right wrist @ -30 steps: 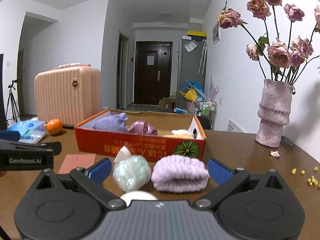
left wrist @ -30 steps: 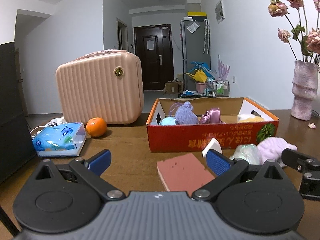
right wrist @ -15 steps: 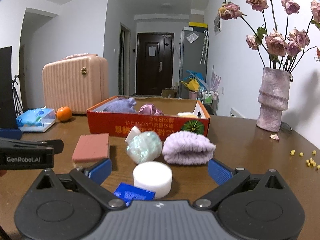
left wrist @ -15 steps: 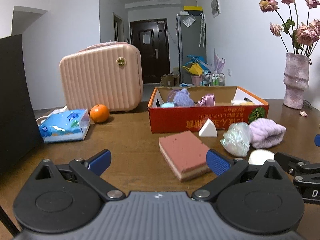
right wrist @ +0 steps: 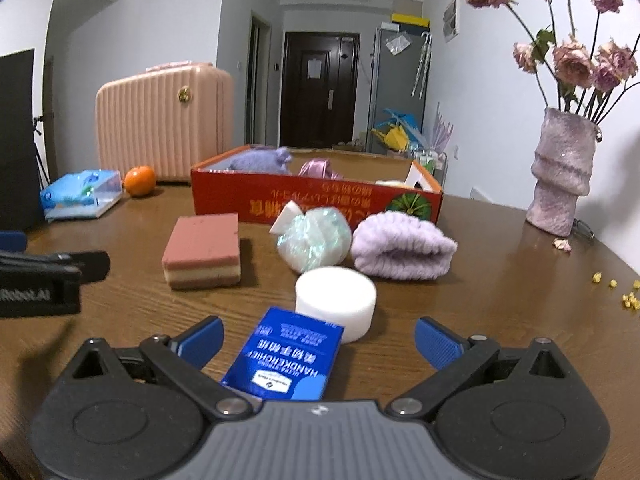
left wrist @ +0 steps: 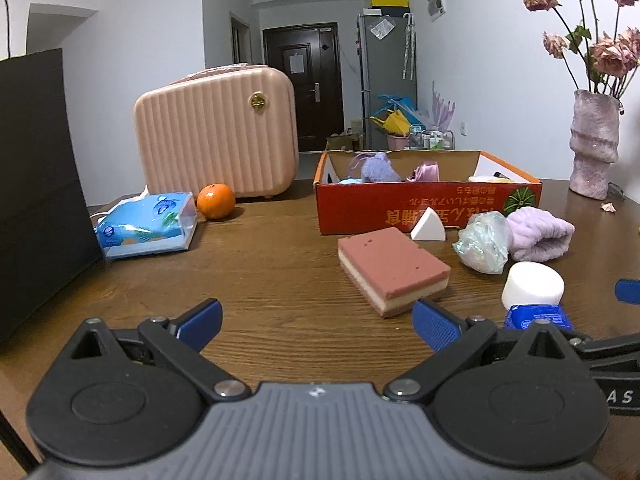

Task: Organize soft objects
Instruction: 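Close the right gripper on the blue handkerchief pack while the left tool hovers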

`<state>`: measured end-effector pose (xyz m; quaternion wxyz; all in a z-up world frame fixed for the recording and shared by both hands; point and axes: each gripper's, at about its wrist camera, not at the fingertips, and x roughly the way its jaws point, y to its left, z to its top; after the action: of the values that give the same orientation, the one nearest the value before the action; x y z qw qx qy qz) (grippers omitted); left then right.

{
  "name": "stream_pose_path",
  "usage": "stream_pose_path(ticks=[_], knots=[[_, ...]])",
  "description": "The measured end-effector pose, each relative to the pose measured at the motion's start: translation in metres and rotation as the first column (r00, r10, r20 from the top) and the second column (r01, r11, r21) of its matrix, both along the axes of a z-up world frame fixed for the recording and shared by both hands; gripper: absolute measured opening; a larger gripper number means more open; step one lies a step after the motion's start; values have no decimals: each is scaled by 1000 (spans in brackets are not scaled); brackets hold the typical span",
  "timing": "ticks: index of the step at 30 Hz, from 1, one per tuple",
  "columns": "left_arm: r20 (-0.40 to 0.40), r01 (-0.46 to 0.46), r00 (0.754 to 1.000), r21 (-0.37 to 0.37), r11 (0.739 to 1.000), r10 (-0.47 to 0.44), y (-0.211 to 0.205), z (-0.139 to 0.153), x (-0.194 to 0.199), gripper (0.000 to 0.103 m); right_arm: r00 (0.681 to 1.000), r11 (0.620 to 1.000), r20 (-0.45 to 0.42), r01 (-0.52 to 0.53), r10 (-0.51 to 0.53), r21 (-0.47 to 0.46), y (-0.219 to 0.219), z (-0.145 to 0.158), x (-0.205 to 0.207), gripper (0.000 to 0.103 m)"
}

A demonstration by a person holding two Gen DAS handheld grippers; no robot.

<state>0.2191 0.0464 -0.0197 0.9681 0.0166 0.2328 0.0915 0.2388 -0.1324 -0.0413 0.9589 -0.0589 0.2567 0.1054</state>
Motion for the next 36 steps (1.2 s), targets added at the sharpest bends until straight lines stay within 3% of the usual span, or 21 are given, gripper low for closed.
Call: stream_pose_path(ticks=[4, 12, 36], knots=[[-2, -7, 1000, -13, 1000, 7, 3, 0, 0, 103, 999, 1000, -43, -3, 4, 13, 3, -4, 5, 90], [-8, 4, 1000, -30, 1000, -4, 5, 0, 1, 103, 996, 999, -86, -36, 36, 5, 10, -10, 8, 58], [-28, -13, 1000, -7, 1000, 13, 1, -6, 6, 103, 998, 997, -47, -38, 41, 68, -3, 2, 1, 55]])
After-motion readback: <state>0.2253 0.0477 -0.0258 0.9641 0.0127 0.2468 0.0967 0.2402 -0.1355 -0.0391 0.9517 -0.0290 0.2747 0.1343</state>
